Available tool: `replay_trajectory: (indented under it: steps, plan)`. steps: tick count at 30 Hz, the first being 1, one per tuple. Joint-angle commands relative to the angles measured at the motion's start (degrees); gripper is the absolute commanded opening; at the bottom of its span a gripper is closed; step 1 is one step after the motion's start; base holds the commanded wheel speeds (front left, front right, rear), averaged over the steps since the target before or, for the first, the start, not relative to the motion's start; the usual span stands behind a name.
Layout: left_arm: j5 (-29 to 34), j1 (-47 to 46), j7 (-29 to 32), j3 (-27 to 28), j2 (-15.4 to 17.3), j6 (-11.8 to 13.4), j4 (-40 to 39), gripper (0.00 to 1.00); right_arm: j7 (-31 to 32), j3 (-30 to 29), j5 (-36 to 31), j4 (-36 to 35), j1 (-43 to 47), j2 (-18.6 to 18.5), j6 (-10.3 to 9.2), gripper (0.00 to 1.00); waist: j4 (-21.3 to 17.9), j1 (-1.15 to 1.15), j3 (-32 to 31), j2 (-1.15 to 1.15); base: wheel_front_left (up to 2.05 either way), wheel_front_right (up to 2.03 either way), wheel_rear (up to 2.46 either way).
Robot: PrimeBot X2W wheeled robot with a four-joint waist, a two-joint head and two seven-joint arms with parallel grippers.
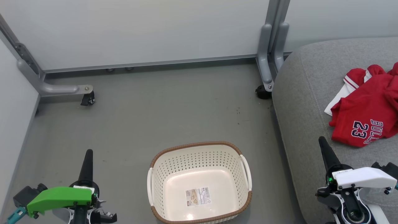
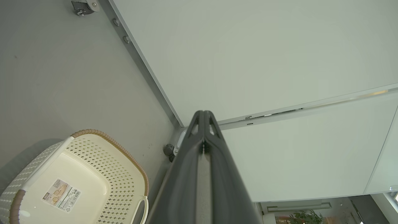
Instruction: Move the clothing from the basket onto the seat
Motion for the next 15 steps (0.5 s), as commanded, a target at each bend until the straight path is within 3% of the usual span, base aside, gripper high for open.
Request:
replay_trajectory:
  steps: [1, 15]
  plan:
    - [-1.46, -1.29, 0.47, 0.37, 0.24, -0.30, -0.50, 0.00, 0.43, -0.23, 1.43, 0.01, -1.02, -0.35, 0.03, 0.00, -0.01, 0.00, -0.06, 0.00, 0.00, 0.00, 0.00]
    - [-7.85, -1.44, 2.16, 1.51, 0.20, -0.73, -0.47, 0.00, 1.81, -0.93, 7.81, 1.02, -1.58, -0.23, 0.02, 0.00, -0.15, 0.00, -0.60, 0.00, 0.00, 0.00, 0.00]
